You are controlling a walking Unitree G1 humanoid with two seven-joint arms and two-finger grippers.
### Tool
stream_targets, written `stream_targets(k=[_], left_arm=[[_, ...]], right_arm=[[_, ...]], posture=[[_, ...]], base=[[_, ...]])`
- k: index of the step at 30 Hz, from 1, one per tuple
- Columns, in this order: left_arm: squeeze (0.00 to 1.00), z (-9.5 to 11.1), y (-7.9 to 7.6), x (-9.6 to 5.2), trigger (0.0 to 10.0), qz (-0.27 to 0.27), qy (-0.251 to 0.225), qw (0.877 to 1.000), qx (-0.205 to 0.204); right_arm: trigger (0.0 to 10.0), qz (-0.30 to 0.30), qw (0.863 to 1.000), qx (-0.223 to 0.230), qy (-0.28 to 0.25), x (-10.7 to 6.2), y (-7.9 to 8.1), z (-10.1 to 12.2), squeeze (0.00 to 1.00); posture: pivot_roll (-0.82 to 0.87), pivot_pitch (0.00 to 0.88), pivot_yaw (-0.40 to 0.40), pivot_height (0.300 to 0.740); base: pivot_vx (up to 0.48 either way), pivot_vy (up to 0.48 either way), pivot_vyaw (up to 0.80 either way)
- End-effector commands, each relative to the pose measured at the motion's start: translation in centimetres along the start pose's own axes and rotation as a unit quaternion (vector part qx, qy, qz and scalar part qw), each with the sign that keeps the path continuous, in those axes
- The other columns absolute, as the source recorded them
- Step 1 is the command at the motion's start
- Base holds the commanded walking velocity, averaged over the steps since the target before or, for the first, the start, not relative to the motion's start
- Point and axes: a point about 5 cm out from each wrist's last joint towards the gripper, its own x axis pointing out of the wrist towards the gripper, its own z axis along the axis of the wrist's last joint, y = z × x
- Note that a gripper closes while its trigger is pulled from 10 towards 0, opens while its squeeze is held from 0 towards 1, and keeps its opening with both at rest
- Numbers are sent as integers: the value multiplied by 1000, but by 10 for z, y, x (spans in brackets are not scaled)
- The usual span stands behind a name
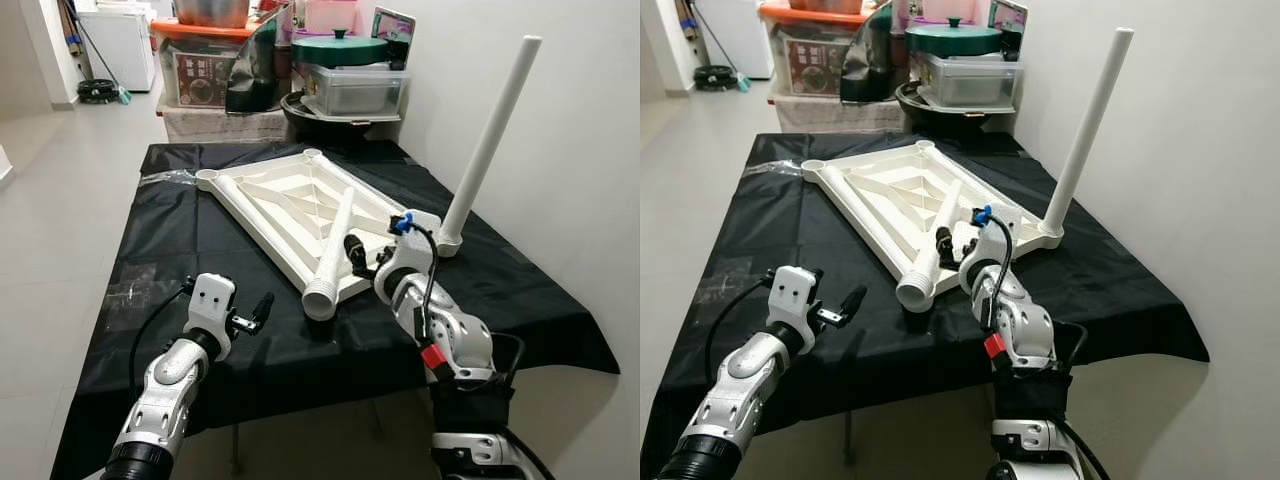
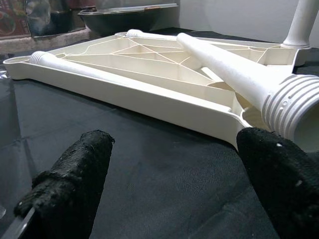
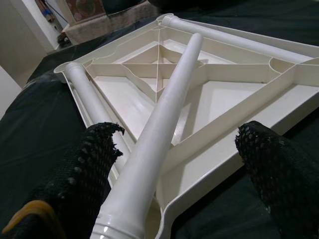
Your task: Building children table
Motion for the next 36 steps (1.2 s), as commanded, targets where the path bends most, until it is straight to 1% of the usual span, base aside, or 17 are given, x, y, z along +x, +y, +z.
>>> stream_targets(k=[1, 5, 10, 15, 19, 24, 32, 36], left_arm=[[0, 0, -1, 2, 10000, 1, 2, 1000, -8], [0, 1, 0, 2, 10000, 2, 0, 1000, -8], [0, 4, 0, 2, 10000, 5, -14, 1000, -4], [0, 6, 0, 2, 10000, 5, -17, 1000, -3], [0, 8, 0, 3, 10000, 6, -20, 1000, -6], [0, 9, 0, 3, 10000, 5, -24, 1000, -12], [0, 9, -2, 4, 10000, 4, -24, 1000, -16], [0, 9, -2, 4, 10000, 5, -27, 999, -20]], right_arm=[[10000, 3, 1000, -4, -10, -3, -2, 0, 0], [10000, 5, 1000, -7, -13, -4, -2, -1, 0], [10000, 4, 1000, -13, -17, -7, -3, -4, 0], [10000, 0, 1000, -17, -18, -8, -3, -4, 0], [10000, -9, 999, -30, -21, -8, -5, -4, 0], [10000, -26, 997, -51, -41, -9, -9, 2, 0], [10000, -22, 996, -68, -50, -7, -9, 8, 0], [10000, -21, 996, -75, -52, -6, -12, 12, 0]], posture=[[15, 0, -96, 740], [15, 0, -94, 740], [18, 0, -89, 740], [18, 0, -86, 740], [19, 0, -84, 740], [18, 0, -85, 740], [18, 0, -89, 740], [19, 0, -94, 740]], base=[[0, 472, 0], [0, 467, 0], [0, 0, 0], [0, 0, 0], [0, 0, 0], [384, 0, 0], [435, 0, 0], [273, 0, 0]])
